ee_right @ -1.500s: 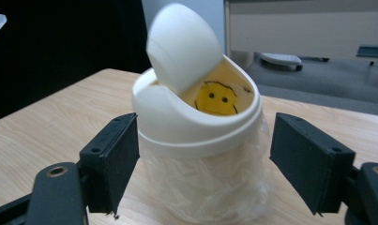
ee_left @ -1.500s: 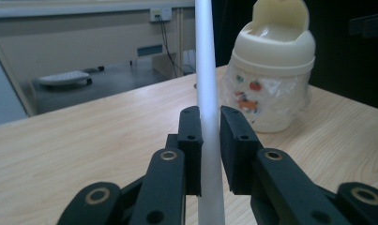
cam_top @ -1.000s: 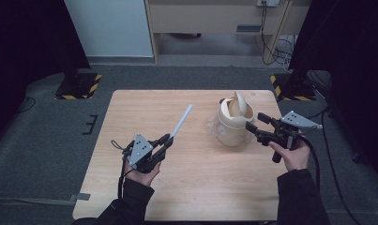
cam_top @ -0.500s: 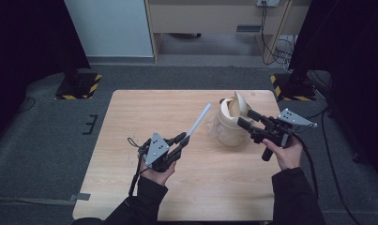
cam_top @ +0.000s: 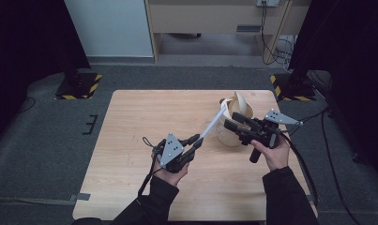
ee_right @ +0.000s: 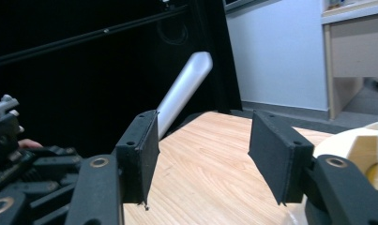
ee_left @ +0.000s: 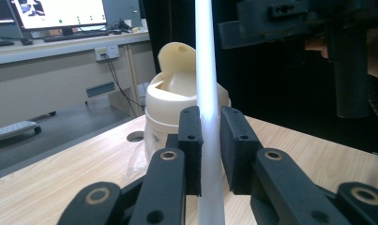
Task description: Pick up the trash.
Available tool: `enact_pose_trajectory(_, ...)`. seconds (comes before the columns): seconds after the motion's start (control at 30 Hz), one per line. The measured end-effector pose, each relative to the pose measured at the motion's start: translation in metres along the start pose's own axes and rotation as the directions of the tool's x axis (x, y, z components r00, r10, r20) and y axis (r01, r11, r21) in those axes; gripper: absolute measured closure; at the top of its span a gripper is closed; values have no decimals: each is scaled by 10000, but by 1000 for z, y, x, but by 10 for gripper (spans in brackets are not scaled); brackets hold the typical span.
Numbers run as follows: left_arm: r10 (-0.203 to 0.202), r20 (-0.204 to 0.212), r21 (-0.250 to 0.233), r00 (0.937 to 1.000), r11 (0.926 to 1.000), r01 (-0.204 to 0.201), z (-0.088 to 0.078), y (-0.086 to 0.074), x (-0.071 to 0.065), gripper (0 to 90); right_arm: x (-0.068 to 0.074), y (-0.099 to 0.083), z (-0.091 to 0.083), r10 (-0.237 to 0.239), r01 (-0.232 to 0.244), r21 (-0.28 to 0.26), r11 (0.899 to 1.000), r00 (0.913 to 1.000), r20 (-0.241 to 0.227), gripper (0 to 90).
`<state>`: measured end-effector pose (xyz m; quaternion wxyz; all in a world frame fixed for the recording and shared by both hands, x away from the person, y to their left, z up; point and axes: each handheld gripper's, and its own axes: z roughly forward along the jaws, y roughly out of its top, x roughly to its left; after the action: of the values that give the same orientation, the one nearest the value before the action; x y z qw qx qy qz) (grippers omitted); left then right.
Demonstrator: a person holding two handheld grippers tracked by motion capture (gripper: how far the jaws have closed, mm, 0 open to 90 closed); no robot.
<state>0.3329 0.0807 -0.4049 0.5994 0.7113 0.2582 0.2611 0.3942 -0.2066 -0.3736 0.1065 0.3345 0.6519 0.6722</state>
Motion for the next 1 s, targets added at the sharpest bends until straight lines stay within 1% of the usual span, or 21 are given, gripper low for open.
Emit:
enact_pose_trajectory(0.03, 27, 50, 31, 10000, 10000, -27, 1, -1, -2, 786, 1, -1, 2, 191, -192, -52, 9998, 9996, -194, 445)
enact_pose_trajectory(0.1, 53, 118, 46, 9999, 10000, -53, 3, -1, -5, 786, 2, -1, 2, 269, -270, -67, 9996, 9993, -249, 452)
enact_pose_trajectory(0.2, 134, 247, 34, 9996, 9999, -135, 5, -2, -9, 786, 3, -2, 4, 493, -495, -29, 9988, 9979, -429, 483)
enact_pose_trajectory(0.23, 127, 295, 25, 9995, 9999, -128, 6, -2, -11, 786, 3, -3, 5, 559, -559, 21, 9984, 9970, -541, 513)
enact_pose_trajectory(0.3, 190, 396, 78, 9990, 9998, -194, 7, -3, -15, 786, 4, -3, 5, 606, -605, 40, 9982, 9965, -577, 528)
enact_pose_trajectory(0.37, 212, 468, 72, 9987, 9997, -215, 8, -4, -17, 786, 4, -4, 6, 696, -690, 106, 9976, 9953, -670, 567)
enact_pose_trajectory(0.43, 226, 548, 89, 9982, 9997, -231, 9, -4, -20, 786, 5, -4, 6, 780, -771, 151, 9969, 9940, -766, 625)
enact_pose_trajectory(0.47, 216, 580, 102, 9981, 9997, -223, 9, -4, -20, 786, 5, -5, 6, 812, -801, 176, 9966, 9934, -815, 661)
enact_pose_trajectory(0.5, 219, 593, 151, 9980, 9996, -229, 9, -5, -20, 785, 5, -5, 6, 965, -952, 179, 9953, 9904, -994, 714)
enact_pose_trajectory(0.53, 202, 613, 191, 9979, 9996, -214, 9, -5, -21, 785, 5, -5, 6, 965, -952, 179, 9953, 9904, -994, 714)
enact_pose_trajectory(0.6, 122, 638, 250, 9979, 9996, -139, 10, -6, -21, 784, 7, -4, 6, 1186, -1175, 156, 9929, 9850, -1252, 746)
enact_pose_trajectory(0.63, 58, 669, 278, 9977, 9996, -76, 11, -7, -20, 783, 8, -4, 7, 1323, -1309, 191, 9912, 9807, -1443, 765)
enact_pose_trajectory(0.7, -27, 699, 347, 9975, 9994, 3, 11, -9, -19, 781, 8, -5, 7, 1335, -1320, 199, 9911, 9799, -1482, 769)
enact_pose_trajectory(0.73, -56, 704, 415, 9975, 9991, 27, 10, -10, -18, 775, 8, -5, 7, 1358, -1340, 221, 9907, 9786, -1543, 788)
enact_pose_trajectory(0.77, -88, 707, 445, 9975, 9990, 57, 9, -10, -18, 766, 8, -5, 6, 1244, -1234, 161, 9922, 9808, -1499, 805)
enact_pose_trajectory(0.83, -184, 669, 551, 9976, 9984, 147, 5, -12, -14, 735, 8, -3, 3, 1122, -1123, 76, 9936, 9832, -1437, 805)
enact_pose_trajectory(0.87, -245, 576, 682, 9980, 9975, 205, 0, -14, -8, 723, 7, -2, 2, 1033, -1040, 24, 9946, 9850, -1385, 805)
enact_pose_trajectory(0.9, -245, 576, 682, 9980, 9975, 205, 0, -14, -8, 714, 7, -1, 1, 982, -996, -33, 9950, 9861, -1342, 805)
enact_pose_trajectory(0.93, -304, 513, 746, 9982, 9969, 265, -4, -16, -4, 714, 7, -1, 1, 982, -996, -33, 9950, 9861, -1342, 805)
enact_pose_trajectory(0.97, -352, 407, 901, 9986, 9954, 314, -9, -19, 1, 689, 6, 2, -4, 844, -872, -186, 9960, 9892, -1198, 805)
enact_pose_trajectory(1.0, -372, 330, 980, 9988, 9946, 338, -13, -21, 5, 689, 6, 2, -4, 844, -872, -186, 9960, 9892, -1198, 805)
